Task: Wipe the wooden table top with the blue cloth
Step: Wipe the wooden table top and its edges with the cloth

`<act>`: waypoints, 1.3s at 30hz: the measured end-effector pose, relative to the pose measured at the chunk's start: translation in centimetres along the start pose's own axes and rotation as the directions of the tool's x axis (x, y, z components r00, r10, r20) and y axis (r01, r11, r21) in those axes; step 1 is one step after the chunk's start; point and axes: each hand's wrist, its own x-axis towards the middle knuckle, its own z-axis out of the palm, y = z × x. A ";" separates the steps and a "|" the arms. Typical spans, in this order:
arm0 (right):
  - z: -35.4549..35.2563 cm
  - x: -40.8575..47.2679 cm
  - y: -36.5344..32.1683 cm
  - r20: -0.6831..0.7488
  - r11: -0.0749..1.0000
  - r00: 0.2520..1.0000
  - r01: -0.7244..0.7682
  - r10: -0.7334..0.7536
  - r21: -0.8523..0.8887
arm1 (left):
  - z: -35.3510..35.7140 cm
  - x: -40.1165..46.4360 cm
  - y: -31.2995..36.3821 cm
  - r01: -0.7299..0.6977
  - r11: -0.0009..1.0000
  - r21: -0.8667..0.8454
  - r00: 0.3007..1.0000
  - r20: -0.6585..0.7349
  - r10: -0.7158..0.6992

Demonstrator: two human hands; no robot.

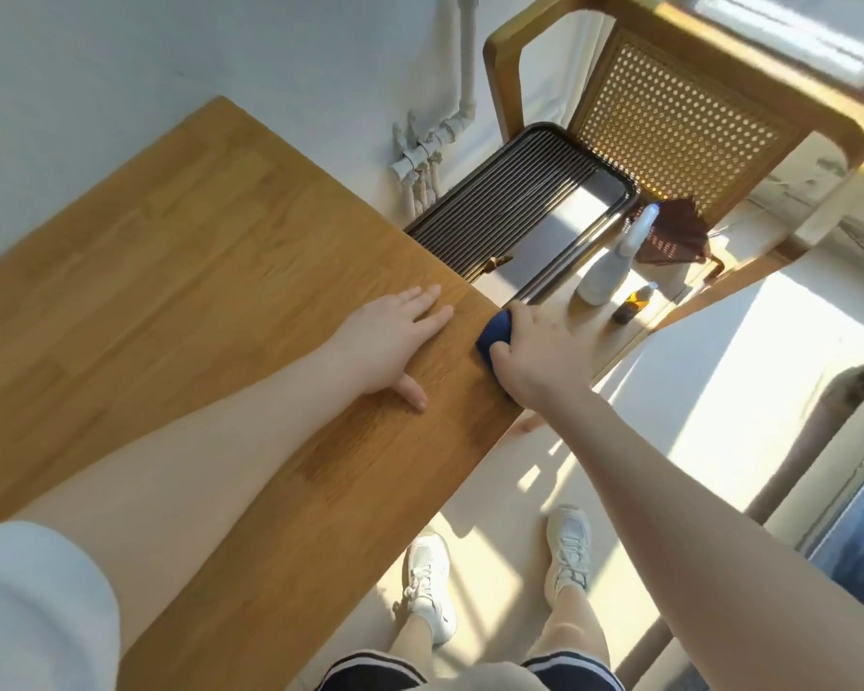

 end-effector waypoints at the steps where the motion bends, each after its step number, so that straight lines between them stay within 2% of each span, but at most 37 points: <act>1: -0.1 1.7 -0.9 0.055 0.998 0.997 0.059 -0.058 -0.020 | 0.1 0.0 0.0 0.007 1.000 0.003 1.000 0.007 -0.007; 3: -0.1 4.6 -2.5 0.172 0.985 0.970 0.170 -0.173 0.031 | 0.3 -0.2 0.3 0.097 0.994 0.040 0.995 0.004 -0.098; 6: -0.7 6.5 -2.4 0.313 0.956 0.905 0.250 -0.287 0.154 | -0.1 -0.3 1.4 0.364 0.928 0.078 0.931 -0.023 -0.363; 9: -2.1 4.9 0.7 0.395 0.933 0.853 0.253 -0.341 0.257 | -0.8 0.2 2.2 0.420 0.906 0.061 0.906 0.025 -0.422; 12: -2.8 3.3 3.0 0.428 0.908 0.815 0.262 -0.390 0.328 | -1.2 0.3 1.6 0.495 0.868 -0.042 0.866 0.098 -0.490; 17: -2.3 5.9 0.4 0.446 0.906 0.791 0.329 -0.419 0.267 | 0.0 -0.4 1.1 0.601 0.784 -0.157 0.798 0.165 -0.579; 21: -1.4 8.6 -2.4 0.409 0.886 0.787 0.390 -0.462 0.250 | 0.9 -0.3 0.4 0.615 0.751 -0.241 0.788 0.205 -0.580; 25: -1.5 7.7 -0.6 0.368 0.830 0.749 0.448 -0.551 0.333 | 1.2 -0.3 0.4 0.603 0.748 -0.277 0.798 0.191 -0.572; 28: -1.6 7.1 0.3 0.353 0.834 0.775 0.381 -0.524 0.400 | 1.4 -0.4 0.2 0.590 0.758 -0.279 0.807 0.170 -0.566; 31: -0.9 8.8 -1.7 0.329 0.828 0.788 0.372 -0.521 0.420 | 1.6 -0.4 -0.3 0.586 0.761 -0.278 0.809 0.155 -0.567; 33: 0.0 10.7 -3.9 0.281 0.819 0.796 0.409 -0.536 0.404 | 1.8 -0.4 -0.3 0.580 0.766 -0.277 0.814 0.152 -0.561; 36: 1.4 13.1 -6.2 0.232 0.822 0.796 0.497 -0.559 0.278 | 2.1 -0.3 -0.1 0.578 0.766 -0.280 0.815 0.161 -0.557; 39: 1.2 12.9 -5.6 0.279 0.799 0.750 0.535 -0.599 0.277 | 1.7 -0.3 -0.2 0.572 0.775 -0.269 0.820 0.158 -0.551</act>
